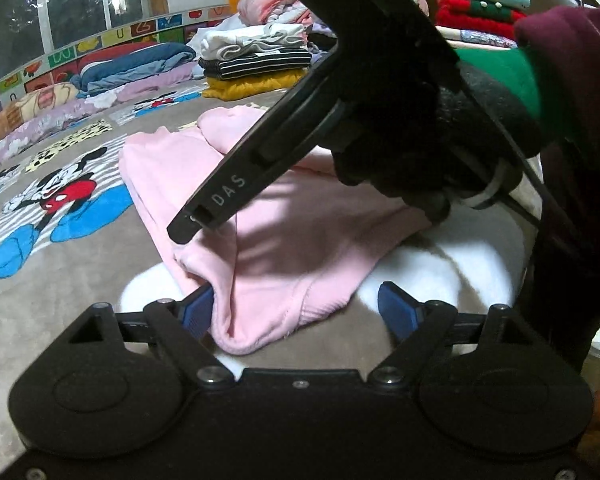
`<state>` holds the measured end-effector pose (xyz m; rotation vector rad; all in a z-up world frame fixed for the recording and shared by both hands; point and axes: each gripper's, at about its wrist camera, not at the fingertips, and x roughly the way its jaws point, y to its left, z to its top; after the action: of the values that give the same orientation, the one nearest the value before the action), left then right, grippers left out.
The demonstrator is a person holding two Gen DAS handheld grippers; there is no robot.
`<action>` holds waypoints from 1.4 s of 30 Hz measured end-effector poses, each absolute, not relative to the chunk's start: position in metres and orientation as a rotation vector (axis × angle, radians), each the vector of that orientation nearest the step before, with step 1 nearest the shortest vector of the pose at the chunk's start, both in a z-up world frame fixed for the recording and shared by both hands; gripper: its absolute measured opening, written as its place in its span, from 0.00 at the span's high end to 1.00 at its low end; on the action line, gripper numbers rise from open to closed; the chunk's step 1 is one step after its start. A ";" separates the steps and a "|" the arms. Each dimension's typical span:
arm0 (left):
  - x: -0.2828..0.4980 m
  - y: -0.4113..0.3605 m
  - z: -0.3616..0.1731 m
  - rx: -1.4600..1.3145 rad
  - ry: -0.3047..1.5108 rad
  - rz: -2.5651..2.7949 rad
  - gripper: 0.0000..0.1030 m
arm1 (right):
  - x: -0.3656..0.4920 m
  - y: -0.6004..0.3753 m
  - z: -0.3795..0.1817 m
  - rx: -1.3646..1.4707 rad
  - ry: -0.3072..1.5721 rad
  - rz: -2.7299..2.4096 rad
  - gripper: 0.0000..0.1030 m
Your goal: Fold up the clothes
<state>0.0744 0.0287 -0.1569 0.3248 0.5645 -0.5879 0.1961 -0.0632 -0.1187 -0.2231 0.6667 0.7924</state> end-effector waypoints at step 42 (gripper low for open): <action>0.107 0.021 -0.160 0.313 0.599 -0.578 0.10 | 0.344 -0.104 -0.099 0.052 0.717 0.536 0.60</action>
<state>0.1065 0.0209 -0.1597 0.3129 0.5988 -0.5784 0.3436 -0.1040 -0.0986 0.0521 0.7168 0.5364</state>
